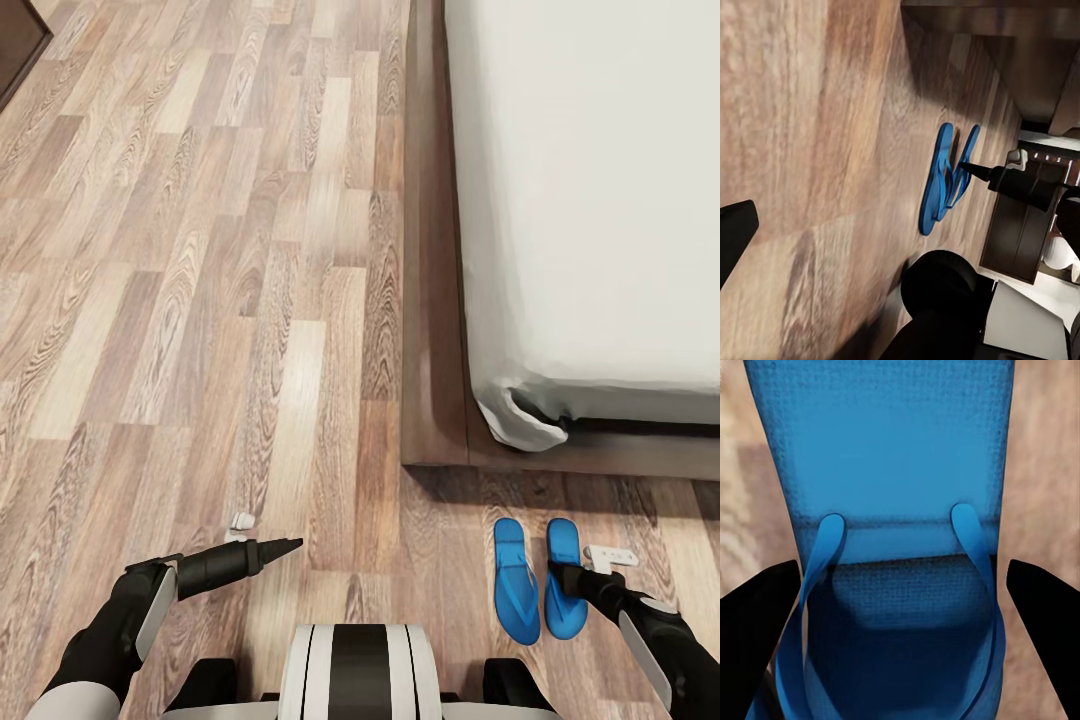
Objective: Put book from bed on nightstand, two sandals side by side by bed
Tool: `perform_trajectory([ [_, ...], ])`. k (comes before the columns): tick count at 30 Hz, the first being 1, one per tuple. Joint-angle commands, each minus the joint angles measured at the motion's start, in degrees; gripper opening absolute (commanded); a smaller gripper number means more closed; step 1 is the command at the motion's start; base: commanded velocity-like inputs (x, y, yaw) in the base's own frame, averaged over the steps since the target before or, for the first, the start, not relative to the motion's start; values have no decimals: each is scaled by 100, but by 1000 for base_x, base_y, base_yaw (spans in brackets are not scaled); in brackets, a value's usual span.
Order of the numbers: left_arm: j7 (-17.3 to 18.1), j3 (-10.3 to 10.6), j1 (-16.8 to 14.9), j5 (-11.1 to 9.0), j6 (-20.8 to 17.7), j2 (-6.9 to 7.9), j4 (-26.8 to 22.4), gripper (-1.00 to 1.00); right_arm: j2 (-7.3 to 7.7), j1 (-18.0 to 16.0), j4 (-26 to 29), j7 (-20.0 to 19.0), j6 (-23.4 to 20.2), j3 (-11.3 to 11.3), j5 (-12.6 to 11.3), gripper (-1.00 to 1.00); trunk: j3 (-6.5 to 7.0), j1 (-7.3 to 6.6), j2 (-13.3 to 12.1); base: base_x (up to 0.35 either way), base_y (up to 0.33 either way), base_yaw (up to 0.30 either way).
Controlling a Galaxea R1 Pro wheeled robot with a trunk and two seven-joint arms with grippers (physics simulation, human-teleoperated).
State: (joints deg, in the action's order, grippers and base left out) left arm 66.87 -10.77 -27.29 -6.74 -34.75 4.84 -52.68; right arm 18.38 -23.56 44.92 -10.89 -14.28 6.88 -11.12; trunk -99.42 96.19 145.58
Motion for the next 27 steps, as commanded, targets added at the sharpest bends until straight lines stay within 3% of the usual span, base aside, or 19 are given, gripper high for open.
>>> perform_trajectory([
  [1,10,0,-4,-20,-49,-1,3,100,-8,7,-124,-23,-31,28,-92,-100,-3,1,1,0,0,0],
  [27,10,5,-4,-20,-49,-1,3,100,-9,6,-124,-27,-30,15,-91,-100,41,-4,-2,0,0,0],
])
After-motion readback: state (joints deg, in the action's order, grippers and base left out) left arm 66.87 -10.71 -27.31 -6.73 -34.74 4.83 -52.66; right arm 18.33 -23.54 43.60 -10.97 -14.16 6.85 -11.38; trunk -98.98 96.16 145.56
